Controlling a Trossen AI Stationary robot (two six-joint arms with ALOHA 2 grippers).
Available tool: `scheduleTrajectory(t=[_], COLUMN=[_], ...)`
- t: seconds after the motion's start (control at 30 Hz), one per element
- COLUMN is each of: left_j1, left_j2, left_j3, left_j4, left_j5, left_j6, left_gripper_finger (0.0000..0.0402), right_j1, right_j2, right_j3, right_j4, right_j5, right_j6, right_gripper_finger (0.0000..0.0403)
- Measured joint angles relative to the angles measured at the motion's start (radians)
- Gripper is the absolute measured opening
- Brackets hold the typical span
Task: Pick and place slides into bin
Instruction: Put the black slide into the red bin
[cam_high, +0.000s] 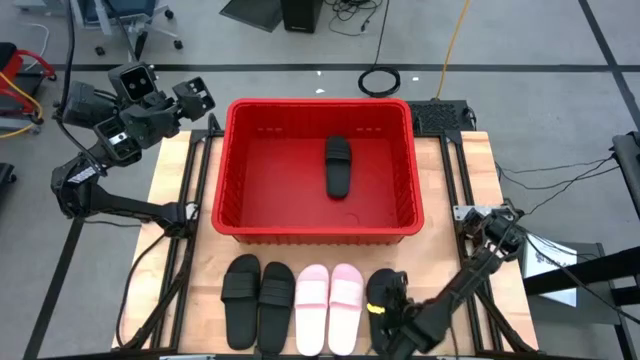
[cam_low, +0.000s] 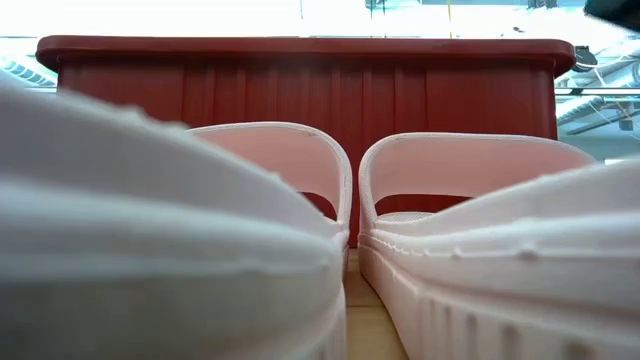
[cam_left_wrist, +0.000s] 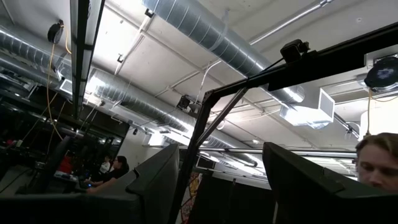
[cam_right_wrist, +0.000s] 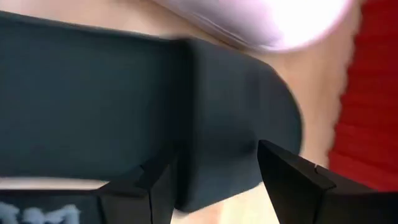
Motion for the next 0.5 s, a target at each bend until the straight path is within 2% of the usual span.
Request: scheduleTrajectory(t=[0.13,0.23,0.33,0.5], left_j1=[0.000,0.000,0.000,0.000], left_j2=[0.000,0.000,0.000,0.000], left_j3=[0.000,0.000,0.000,0.000], left_j4=[0.000,0.000,0.000,0.000], left_j5=[0.000,-0.001,-0.001,-0.001], left_j6=[0.000,-0.002,-0.003,0.003], left_gripper_finger=[0.0241,0.0241,0.0241,0.0241], right_j1=[-0.047,-0.084,-0.111,-0.135], right_j2=[-0.002,-0.002,-0.002,-0.011], right_j3=[-0.078,-0.098,-0.100,-0.101], right_j4=[0.044,0.042,0.054,0.099], right_j5=[0.006,0.000,-0.004,-0.051], right_j6=[-0.002,-0.009,-0.051,-0.108], right_gripper_finger=[0.0197,0.0173,0.0126,0.0023])
